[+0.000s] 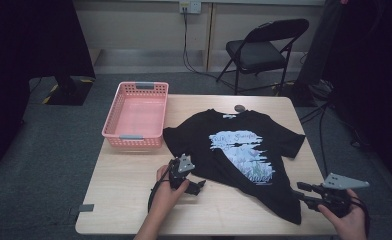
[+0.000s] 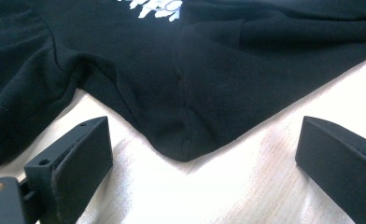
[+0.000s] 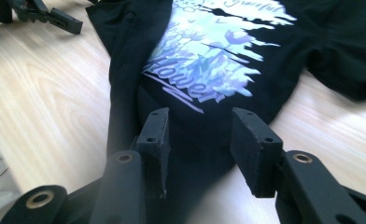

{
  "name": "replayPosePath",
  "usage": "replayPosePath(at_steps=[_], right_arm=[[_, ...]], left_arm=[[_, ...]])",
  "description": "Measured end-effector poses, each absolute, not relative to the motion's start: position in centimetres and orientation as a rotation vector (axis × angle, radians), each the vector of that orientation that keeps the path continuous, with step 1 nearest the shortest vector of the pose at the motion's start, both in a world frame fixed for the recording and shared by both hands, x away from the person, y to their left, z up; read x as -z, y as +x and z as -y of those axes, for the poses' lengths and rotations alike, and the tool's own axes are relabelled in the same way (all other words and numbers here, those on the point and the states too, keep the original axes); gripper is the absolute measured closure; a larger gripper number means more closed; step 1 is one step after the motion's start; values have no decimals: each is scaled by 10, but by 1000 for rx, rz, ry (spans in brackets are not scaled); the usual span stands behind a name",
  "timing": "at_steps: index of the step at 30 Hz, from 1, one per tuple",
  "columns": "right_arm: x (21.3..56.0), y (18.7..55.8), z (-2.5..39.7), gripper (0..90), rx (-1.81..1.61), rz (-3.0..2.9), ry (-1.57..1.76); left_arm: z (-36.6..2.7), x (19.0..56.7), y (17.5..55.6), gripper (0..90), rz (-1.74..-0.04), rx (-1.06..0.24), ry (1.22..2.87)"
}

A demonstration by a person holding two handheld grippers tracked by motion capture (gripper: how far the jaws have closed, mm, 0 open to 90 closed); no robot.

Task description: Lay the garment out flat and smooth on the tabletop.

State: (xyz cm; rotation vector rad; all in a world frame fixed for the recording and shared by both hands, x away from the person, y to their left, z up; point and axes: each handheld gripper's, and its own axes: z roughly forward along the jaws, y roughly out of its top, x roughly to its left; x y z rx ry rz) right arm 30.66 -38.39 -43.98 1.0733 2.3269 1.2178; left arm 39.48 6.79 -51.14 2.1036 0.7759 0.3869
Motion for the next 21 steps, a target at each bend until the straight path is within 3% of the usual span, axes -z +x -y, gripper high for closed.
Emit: replayPosePath(at_steps=[10,16,21], right_arm=[[471,341,357,491,-942,-2480,1039],[479,333,368,414,-903,-2498,1040],[480,320,378,399,-892,-2501,1044]], left_arm=[[-68,511,395,30,-776,-386,2104],[-68,511,395,30,-776,-386,2104],[-68,511,395,30,-776,-387,2104]])
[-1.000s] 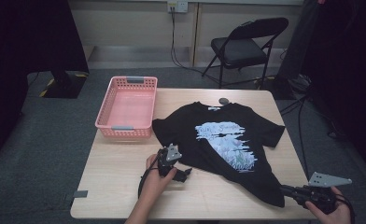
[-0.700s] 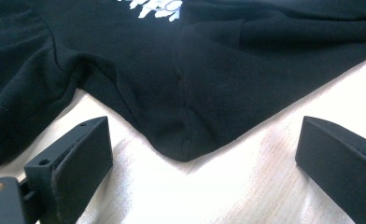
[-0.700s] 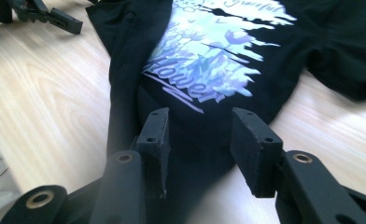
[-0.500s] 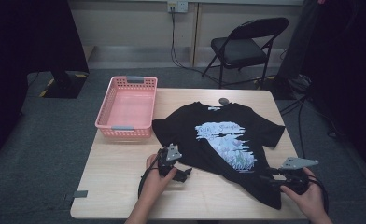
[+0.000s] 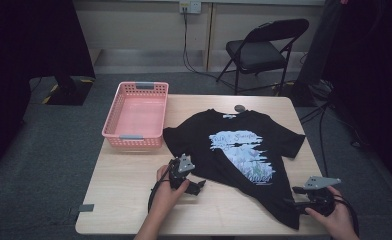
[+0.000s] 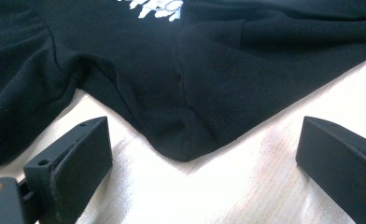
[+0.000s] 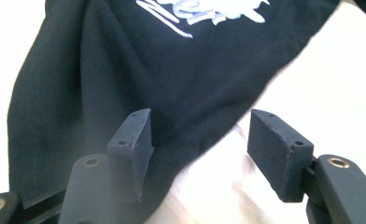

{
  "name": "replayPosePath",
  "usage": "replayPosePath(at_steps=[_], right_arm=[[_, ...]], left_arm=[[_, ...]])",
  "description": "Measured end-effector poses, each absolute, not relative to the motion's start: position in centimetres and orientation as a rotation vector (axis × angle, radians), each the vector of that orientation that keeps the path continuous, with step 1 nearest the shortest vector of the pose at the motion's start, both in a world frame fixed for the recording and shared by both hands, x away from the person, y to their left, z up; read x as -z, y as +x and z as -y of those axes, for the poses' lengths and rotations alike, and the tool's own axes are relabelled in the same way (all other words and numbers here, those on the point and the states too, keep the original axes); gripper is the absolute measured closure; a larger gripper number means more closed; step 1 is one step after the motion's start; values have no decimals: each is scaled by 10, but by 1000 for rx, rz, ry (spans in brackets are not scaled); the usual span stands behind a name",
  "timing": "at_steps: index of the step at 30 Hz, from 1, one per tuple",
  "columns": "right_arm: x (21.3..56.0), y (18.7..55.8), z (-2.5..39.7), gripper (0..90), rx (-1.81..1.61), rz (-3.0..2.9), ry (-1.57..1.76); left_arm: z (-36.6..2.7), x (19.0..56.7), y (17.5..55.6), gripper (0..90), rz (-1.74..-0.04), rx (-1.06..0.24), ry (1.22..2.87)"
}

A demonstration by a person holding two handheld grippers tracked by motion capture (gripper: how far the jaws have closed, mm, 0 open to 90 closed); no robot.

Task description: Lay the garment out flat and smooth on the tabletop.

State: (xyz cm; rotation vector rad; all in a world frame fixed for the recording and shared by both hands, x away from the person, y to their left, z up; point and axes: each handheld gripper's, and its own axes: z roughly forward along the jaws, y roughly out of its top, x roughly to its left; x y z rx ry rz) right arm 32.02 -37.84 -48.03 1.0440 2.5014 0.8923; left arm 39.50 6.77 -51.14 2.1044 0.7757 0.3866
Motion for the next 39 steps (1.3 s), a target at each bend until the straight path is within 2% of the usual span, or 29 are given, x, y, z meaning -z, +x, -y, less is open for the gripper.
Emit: replayPosePath(at_steps=[5,12,14,25,39], right_arm=[[481,316,384,381,-906,-2503,1053],[470,329,386,155,-1010,-2425,1094],[466,340,387,116,-1050,-2405,1106],[481,396,380,124,-1030,-2349,1234],[497,407,375,107,-994,-2314,1191]], left_arm=[[-68,511,395,30,-775,-387,2105],[-68,511,395,30,-776,-386,2104],[-68,511,395,30,-776,-387,2104],[-68,511,395,30,-776,-386,2104],[-68,511,395,30,-776,-386,2104]])
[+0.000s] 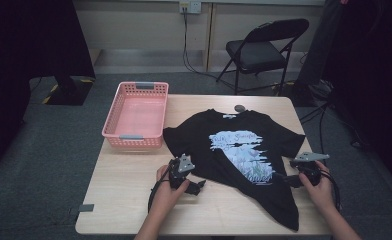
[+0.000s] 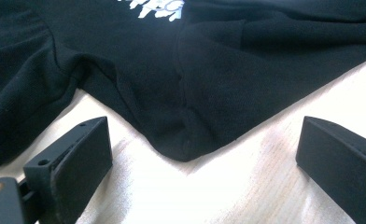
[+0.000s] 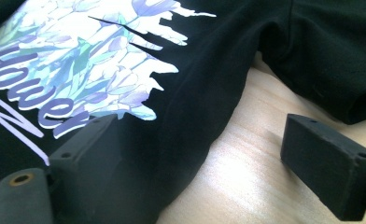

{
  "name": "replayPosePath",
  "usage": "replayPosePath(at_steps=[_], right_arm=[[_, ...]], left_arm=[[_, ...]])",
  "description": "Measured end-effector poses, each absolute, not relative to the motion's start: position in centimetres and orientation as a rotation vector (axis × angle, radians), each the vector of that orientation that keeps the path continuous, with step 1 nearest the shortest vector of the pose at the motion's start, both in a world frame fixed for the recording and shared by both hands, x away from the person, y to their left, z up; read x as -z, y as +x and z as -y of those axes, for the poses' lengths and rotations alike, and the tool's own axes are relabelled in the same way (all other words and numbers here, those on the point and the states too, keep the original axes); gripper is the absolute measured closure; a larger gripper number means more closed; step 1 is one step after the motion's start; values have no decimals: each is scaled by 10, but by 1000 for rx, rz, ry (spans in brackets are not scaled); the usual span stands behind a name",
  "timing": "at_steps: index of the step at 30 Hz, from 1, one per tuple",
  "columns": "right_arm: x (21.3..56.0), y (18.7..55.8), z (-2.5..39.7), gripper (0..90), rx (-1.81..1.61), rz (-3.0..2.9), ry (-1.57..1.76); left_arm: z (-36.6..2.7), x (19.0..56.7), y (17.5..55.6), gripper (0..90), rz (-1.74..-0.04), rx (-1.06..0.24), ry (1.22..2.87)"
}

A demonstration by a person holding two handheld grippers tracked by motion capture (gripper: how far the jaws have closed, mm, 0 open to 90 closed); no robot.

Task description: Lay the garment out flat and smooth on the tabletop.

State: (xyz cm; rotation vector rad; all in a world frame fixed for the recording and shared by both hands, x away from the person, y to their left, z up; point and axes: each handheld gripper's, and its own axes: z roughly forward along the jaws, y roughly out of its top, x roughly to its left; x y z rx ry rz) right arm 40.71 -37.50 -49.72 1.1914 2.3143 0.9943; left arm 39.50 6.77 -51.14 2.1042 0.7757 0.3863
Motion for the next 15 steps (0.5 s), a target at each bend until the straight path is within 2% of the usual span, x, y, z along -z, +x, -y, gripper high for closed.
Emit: replayPosePath(at_steps=[11,15], right_arm=[[498,406,375,102,-997,-2309,1184],[498,406,375,102,-997,-2309,1184]], left_arm=[[-69,511,394,35,-780,-388,2105],[-72,509,394,113,-811,-406,2090]])
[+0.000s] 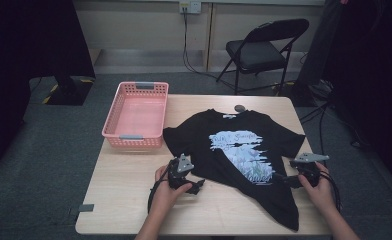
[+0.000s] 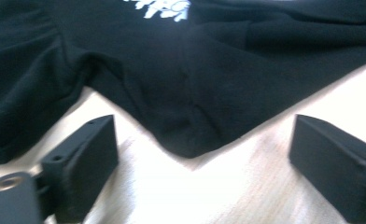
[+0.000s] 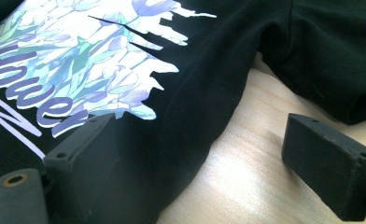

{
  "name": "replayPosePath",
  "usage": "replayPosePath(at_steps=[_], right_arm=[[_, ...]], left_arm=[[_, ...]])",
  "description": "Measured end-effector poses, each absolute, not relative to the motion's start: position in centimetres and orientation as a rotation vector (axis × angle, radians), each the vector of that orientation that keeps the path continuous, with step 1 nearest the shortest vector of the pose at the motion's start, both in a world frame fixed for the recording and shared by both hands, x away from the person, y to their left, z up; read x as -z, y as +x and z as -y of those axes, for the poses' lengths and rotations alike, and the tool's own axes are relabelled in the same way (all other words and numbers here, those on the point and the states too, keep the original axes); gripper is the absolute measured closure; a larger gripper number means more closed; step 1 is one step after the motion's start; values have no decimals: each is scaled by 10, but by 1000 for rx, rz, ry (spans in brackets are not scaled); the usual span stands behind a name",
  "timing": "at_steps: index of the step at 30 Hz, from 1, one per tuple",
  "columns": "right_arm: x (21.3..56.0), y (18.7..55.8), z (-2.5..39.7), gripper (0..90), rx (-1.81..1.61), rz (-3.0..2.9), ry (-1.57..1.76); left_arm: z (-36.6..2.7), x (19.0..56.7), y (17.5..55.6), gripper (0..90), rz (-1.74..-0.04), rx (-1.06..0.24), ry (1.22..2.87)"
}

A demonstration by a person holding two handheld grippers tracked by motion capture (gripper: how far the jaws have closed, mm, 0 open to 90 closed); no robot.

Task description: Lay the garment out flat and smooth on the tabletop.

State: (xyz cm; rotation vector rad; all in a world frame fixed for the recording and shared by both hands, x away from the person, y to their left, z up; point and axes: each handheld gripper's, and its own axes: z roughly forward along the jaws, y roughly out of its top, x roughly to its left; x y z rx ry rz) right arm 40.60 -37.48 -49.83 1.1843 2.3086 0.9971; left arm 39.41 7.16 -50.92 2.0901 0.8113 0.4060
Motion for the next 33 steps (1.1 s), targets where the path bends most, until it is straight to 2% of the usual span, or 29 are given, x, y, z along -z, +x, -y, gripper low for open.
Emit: replayPosePath(at_steps=[2,17,25,33], right_arm=[[498,406,375,102,-997,-2309,1184],[498,406,375,102,-1000,-2312,1179],[498,406,375,102,-1001,-2314,1174],[498,406,375,102,-1003,-2319,1170]], left_arm=[[-73,507,395,174,-842,-414,2089],[-64,482,397,165,-802,-343,2059],[-44,467,411,156,-785,-369,2023],[-27,469,432,157,-824,-362,2011]])
